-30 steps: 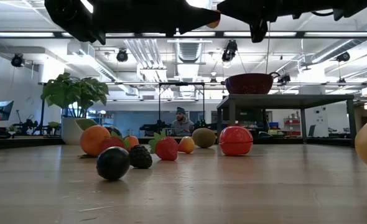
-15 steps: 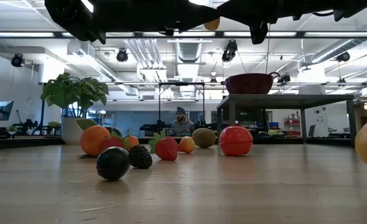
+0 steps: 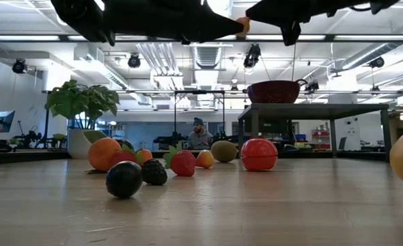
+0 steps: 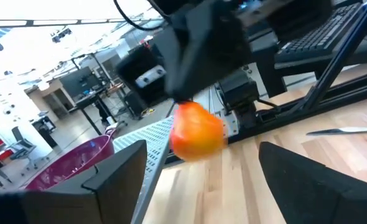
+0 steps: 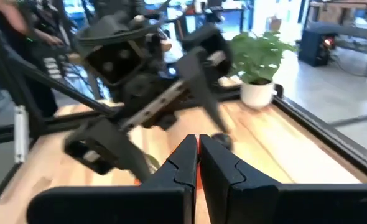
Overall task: Pick & Place Fruit
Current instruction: Put the peach into the violet strainer bowl on the shelf
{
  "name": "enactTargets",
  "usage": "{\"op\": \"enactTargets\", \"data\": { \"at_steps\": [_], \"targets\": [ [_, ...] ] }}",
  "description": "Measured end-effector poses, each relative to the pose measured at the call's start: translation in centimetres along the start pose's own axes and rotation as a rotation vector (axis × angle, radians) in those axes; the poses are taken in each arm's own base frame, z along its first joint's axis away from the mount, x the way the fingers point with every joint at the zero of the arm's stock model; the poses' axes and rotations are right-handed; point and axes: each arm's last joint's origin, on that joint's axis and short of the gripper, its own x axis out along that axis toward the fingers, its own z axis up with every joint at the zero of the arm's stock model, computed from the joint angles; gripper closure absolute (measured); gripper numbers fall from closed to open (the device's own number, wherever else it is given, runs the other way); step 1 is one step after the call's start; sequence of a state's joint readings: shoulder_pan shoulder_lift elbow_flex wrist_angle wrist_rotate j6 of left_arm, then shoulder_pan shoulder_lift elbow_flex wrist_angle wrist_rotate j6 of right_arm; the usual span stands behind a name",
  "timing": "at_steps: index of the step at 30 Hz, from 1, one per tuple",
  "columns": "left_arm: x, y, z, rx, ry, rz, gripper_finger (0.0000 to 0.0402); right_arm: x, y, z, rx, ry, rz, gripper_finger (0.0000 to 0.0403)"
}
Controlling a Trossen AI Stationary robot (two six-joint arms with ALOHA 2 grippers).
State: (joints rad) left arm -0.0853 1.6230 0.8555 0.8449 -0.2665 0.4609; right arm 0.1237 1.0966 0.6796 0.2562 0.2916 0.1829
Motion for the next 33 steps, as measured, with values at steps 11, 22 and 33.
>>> {"op": "enactTargets", "data": {
  "at_steps": [11,22,33],
  "targets": [
    [0.0,0.0,0.0,-0.034,-0.001,-0.004,0.0087,-1.5,-4.6,4.7,-0.013,0.173,-0.26,0.0394],
    [0.0,0.0,0.0,-0.045,-0.002,-0.006,0.0087,-3.0,-10.4,8.2,0.032,0.262,-0.536,0.0394],
    [0.0,0.0,0.0,-0.069,-0.005,-0.014,0.0087,-3.1,-15.9,7.8,0.136,0.322,-0.629,0.0394]
  ]
}}
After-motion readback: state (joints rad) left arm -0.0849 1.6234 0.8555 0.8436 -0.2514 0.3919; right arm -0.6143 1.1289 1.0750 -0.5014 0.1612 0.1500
